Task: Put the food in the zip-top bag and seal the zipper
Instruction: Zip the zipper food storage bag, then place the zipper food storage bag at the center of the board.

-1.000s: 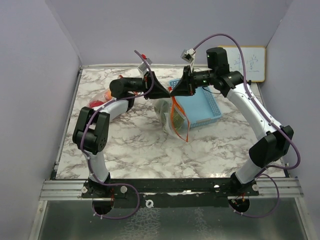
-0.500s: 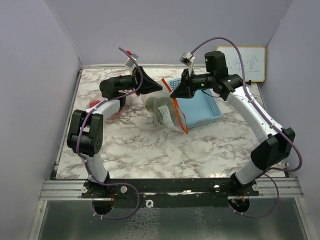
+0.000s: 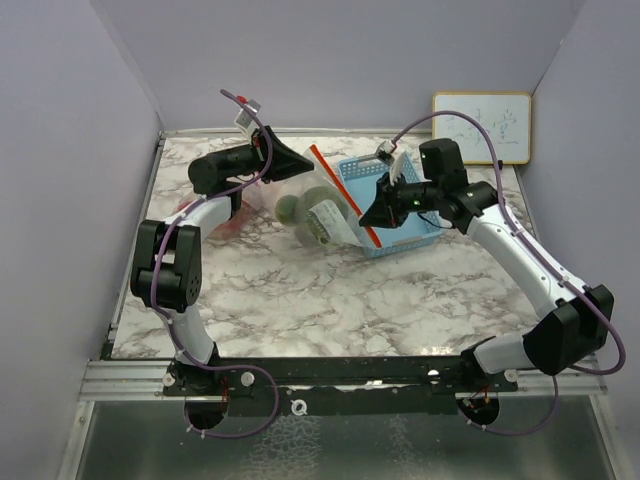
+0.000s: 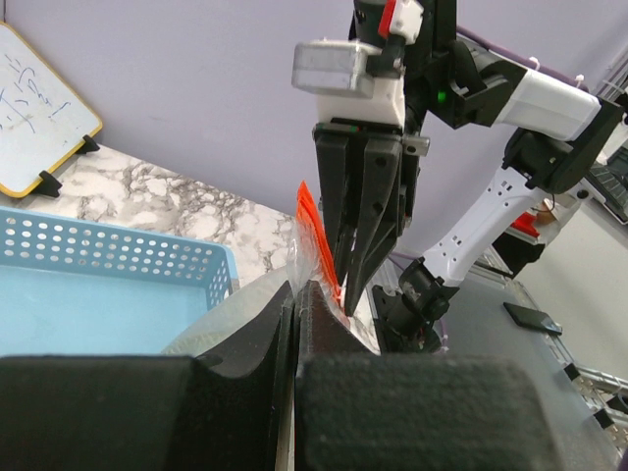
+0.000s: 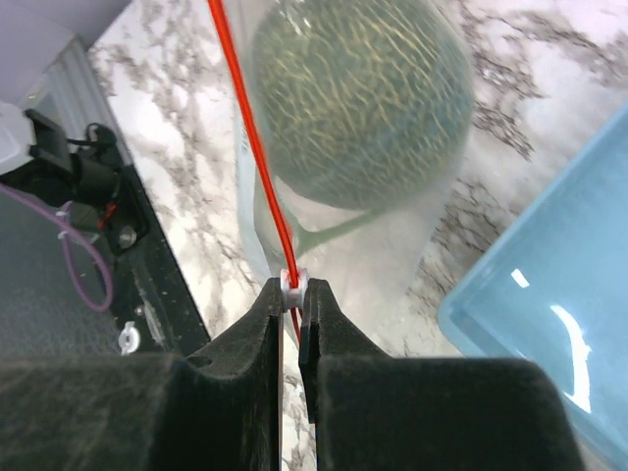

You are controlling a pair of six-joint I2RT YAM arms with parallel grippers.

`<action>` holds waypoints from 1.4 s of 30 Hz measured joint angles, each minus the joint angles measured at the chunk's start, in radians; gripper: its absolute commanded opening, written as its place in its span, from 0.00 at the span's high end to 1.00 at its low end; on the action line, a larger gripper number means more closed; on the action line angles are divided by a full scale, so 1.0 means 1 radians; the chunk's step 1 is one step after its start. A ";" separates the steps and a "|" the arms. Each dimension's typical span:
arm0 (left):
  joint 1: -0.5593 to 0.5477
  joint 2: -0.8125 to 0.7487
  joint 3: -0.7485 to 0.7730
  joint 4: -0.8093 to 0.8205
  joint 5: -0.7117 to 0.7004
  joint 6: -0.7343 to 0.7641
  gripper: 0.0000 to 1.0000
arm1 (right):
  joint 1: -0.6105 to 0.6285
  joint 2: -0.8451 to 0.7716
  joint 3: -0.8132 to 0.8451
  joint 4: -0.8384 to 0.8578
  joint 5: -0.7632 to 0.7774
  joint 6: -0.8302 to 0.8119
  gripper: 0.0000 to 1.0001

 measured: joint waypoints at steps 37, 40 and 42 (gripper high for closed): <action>0.021 -0.069 0.252 -1.099 -0.095 0.621 0.01 | -0.003 0.000 0.193 -0.104 0.504 0.132 0.00; 0.021 -0.106 0.320 -1.452 -0.248 0.851 0.01 | -0.003 0.041 0.235 -0.104 0.525 0.138 0.00; 0.021 -0.137 0.328 -1.590 -0.365 0.930 0.01 | -0.003 0.064 0.254 -0.103 0.529 0.142 0.00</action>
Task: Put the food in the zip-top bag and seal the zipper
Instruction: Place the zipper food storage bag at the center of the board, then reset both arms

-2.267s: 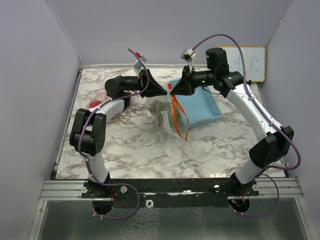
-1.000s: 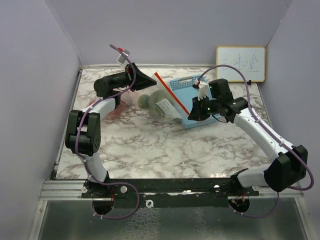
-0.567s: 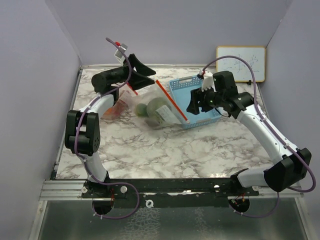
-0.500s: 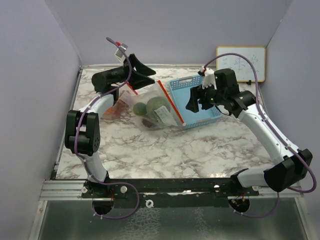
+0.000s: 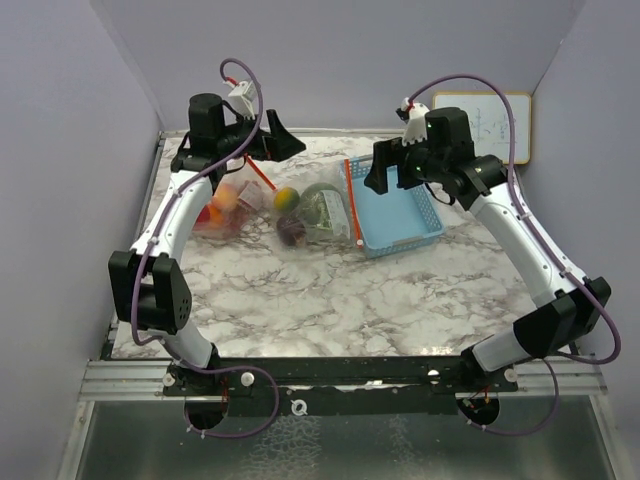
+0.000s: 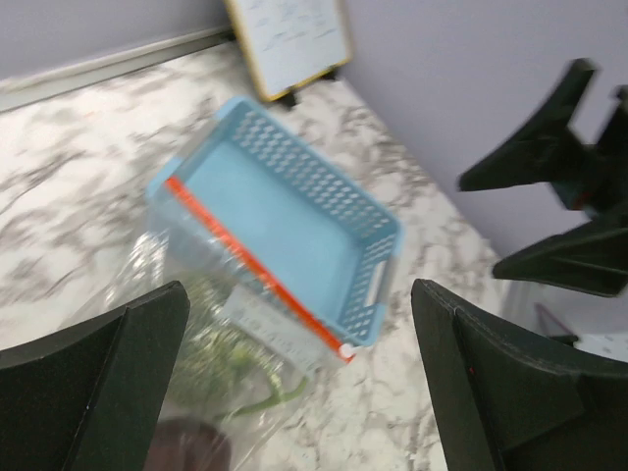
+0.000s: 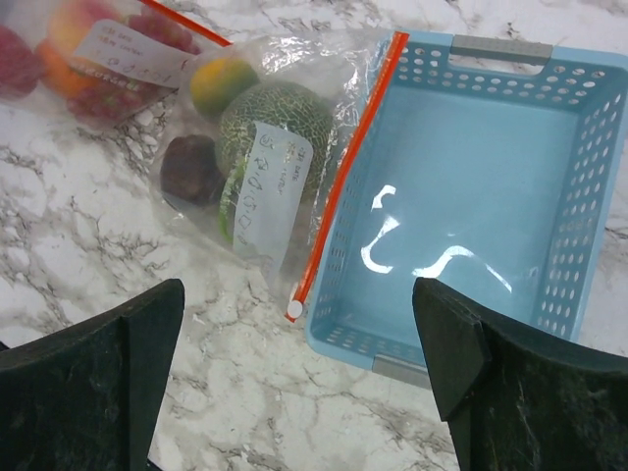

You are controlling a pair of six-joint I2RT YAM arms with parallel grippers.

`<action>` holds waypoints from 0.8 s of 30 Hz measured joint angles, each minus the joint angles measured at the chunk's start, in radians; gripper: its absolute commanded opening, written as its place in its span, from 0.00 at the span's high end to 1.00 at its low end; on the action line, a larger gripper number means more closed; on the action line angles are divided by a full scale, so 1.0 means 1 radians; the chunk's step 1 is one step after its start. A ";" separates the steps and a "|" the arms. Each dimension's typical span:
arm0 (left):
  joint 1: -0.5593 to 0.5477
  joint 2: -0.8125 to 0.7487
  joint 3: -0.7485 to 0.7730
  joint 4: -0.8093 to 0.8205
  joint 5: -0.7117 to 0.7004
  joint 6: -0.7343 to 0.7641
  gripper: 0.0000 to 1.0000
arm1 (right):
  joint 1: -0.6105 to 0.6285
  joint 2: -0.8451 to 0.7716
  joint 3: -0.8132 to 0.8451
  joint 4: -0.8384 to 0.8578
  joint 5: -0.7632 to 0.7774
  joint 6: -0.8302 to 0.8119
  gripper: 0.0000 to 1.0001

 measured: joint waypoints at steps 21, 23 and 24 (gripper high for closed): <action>-0.006 -0.182 -0.130 -0.318 -0.848 0.046 0.01 | 0.000 0.073 0.071 0.005 0.027 0.023 0.00; -0.008 -0.182 -0.130 -0.317 -0.855 0.051 0.01 | 0.000 0.073 0.071 0.005 0.030 0.024 0.00; -0.009 -0.182 -0.130 -0.316 -0.862 0.052 0.01 | 0.000 0.073 0.070 0.006 0.031 0.024 0.00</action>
